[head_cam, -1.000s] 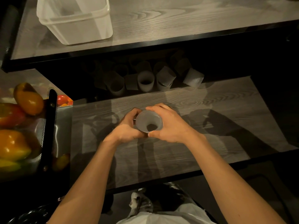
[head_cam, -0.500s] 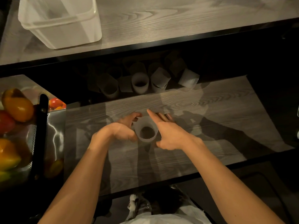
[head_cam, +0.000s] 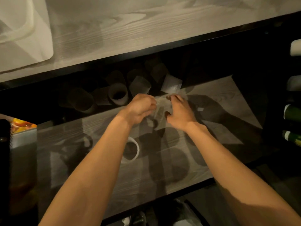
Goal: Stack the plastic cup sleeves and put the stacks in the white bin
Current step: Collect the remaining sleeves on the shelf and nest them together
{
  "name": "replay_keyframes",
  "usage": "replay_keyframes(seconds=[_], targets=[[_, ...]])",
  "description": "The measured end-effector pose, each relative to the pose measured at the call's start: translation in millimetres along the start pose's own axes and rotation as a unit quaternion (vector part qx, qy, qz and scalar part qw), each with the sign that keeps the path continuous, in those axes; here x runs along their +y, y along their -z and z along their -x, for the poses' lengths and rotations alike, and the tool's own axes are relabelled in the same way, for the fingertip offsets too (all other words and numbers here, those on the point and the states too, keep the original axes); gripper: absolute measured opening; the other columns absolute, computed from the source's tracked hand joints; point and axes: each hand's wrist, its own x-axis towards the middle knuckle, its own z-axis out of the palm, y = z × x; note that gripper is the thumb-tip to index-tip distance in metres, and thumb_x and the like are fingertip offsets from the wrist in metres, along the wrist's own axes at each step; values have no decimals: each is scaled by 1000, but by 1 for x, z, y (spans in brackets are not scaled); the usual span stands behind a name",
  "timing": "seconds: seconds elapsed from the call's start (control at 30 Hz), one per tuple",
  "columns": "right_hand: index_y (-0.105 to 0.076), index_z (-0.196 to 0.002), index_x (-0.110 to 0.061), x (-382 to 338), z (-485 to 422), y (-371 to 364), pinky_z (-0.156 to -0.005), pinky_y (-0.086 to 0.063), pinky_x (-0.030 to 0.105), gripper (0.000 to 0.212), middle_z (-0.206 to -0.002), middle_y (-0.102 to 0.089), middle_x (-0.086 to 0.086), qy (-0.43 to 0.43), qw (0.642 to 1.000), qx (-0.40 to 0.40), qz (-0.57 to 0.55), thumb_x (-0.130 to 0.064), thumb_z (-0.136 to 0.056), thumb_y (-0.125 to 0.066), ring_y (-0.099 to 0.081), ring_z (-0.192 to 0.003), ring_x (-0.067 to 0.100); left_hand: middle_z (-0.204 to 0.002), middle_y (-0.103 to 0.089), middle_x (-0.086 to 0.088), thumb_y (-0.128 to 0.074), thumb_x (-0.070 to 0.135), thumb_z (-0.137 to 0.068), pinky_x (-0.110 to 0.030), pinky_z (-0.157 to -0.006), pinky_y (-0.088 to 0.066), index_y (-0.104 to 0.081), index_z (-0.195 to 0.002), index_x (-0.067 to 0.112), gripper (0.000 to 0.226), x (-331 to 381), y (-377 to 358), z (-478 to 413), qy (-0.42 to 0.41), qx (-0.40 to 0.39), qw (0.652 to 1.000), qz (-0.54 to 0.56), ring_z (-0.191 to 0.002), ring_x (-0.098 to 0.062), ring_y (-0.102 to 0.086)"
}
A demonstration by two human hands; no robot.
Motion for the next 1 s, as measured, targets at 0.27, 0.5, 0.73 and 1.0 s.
replay_keyframes(seconds=[0.27,0.5,0.73,1.0], targets=[[-48,-140,-17,5,-69,27,-113,-36,47,60,-140,-49,13,20,991,16,131,-18,-85,-70,-40,-136,34,-113,-63,-16,-56,24,-97,-36,-74,-51,-57,-121,11,27,1,-33,-66,111,3,970,216,-101,-30,-60],[-58,-127,-11,15,-88,26,-101,-44,46,39,-129,-58,20,28,989,-17,147,-11,-88,-62,-49,-124,40,-91,-66,-9,-51,29,-99,-36,-82,-46,-63,-108,9,25,9,-49,-94,100,21,956,275,-91,-26,-60],[-55,-109,-13,47,-72,2,-86,-50,33,43,-114,-54,3,47,979,110,-168,-12,-75,-80,-58,-103,20,-104,-74,-7,-53,27,-97,-30,-73,-55,-60,-124,11,32,0,-45,-91,74,122,963,230,-93,-20,-70],[-51,-110,-18,67,-49,-29,-92,-49,24,50,-130,-49,1,71,977,80,-183,-22,-75,-86,-51,-120,13,-105,-71,-10,-50,22,-101,-28,-64,-56,-57,-109,20,11,-24,-45,-82,8,143,990,7,-90,-21,-72]])
